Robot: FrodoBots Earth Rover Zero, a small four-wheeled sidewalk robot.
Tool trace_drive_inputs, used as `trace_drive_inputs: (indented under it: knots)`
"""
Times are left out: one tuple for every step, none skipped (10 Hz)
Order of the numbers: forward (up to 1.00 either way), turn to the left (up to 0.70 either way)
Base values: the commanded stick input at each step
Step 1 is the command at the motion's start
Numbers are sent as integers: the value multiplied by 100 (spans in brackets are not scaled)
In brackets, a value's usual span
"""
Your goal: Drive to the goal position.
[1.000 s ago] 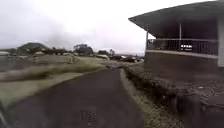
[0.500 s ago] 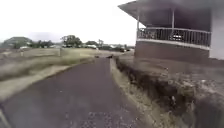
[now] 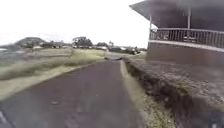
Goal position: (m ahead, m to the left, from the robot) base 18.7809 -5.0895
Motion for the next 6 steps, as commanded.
trace_drive_inputs:
  knots:
    - [100,0]
    - [100,0]
    - [100,0]
    - [100,0]
    - [100,0]
    - [100,0]
